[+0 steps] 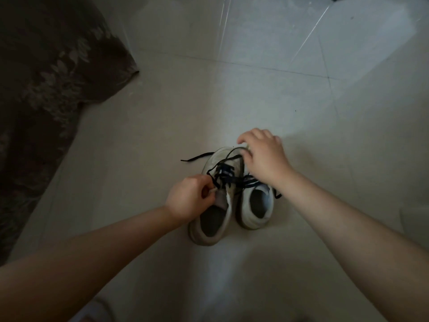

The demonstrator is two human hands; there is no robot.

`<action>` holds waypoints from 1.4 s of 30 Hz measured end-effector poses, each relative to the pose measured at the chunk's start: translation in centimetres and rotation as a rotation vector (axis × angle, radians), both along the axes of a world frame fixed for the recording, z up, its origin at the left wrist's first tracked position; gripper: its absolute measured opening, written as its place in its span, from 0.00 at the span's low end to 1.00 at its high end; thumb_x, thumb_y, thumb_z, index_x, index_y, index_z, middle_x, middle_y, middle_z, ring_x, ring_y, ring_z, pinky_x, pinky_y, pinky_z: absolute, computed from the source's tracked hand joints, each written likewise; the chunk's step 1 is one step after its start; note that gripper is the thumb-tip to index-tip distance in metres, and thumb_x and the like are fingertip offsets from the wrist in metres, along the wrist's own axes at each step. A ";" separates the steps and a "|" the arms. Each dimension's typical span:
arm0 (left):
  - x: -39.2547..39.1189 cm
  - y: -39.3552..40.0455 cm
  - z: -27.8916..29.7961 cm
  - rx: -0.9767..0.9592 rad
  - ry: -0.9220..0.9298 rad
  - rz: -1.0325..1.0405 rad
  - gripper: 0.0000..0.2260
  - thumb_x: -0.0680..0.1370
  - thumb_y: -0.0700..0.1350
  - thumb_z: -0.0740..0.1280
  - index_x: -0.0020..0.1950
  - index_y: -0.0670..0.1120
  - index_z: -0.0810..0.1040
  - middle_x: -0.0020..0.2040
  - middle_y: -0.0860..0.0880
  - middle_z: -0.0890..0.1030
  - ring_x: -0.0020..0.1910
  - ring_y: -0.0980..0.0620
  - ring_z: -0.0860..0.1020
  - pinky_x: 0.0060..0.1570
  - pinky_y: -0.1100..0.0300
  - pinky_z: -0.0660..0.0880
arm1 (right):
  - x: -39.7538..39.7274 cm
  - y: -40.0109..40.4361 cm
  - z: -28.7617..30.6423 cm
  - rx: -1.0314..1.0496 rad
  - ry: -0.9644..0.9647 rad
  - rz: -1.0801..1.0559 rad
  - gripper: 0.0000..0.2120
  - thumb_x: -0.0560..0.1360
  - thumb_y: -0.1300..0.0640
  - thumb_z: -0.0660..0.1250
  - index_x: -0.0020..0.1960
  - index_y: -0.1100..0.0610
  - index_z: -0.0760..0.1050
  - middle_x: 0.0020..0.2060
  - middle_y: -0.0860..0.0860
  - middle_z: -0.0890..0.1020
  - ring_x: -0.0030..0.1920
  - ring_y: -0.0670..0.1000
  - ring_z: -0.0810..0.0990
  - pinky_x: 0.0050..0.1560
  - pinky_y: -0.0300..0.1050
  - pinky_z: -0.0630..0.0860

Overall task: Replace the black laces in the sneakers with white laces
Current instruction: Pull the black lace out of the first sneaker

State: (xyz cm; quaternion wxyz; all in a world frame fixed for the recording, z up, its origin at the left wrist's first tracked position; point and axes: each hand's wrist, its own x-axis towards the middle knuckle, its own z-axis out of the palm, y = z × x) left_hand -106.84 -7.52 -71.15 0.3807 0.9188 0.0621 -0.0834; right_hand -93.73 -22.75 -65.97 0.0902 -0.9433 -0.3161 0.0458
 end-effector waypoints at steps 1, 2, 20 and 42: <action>0.1 0.0 0.0 -0.003 0.000 -0.003 0.07 0.70 0.50 0.64 0.42 0.48 0.76 0.37 0.54 0.73 0.39 0.47 0.77 0.37 0.53 0.73 | -0.9 0.3 -0.2 0.029 0.012 0.109 0.11 0.74 0.57 0.65 0.56 0.53 0.78 0.54 0.51 0.77 0.59 0.56 0.72 0.55 0.48 0.62; 0.1 -0.1 0.0 -0.005 -0.002 -0.005 0.07 0.70 0.50 0.63 0.41 0.47 0.76 0.37 0.54 0.73 0.39 0.47 0.77 0.37 0.54 0.73 | -1.5 0.6 -0.2 0.018 0.029 0.222 0.10 0.74 0.56 0.67 0.55 0.53 0.79 0.54 0.50 0.78 0.59 0.55 0.72 0.56 0.48 0.62; -0.1 -0.3 0.4 0.006 -0.072 -0.011 0.09 0.68 0.48 0.63 0.43 0.45 0.77 0.36 0.52 0.73 0.38 0.45 0.77 0.34 0.56 0.68 | -2.8 2.6 -0.8 -0.277 0.246 0.337 0.15 0.76 0.56 0.61 0.61 0.47 0.75 0.57 0.49 0.74 0.63 0.51 0.68 0.59 0.46 0.57; 0.3 -0.1 0.1 0.046 -0.053 -0.003 0.12 0.67 0.52 0.60 0.42 0.46 0.76 0.39 0.49 0.77 0.40 0.44 0.77 0.36 0.53 0.73 | -2.6 1.1 -0.8 -0.122 0.089 0.358 0.12 0.75 0.56 0.64 0.58 0.51 0.78 0.55 0.49 0.77 0.61 0.54 0.70 0.59 0.47 0.58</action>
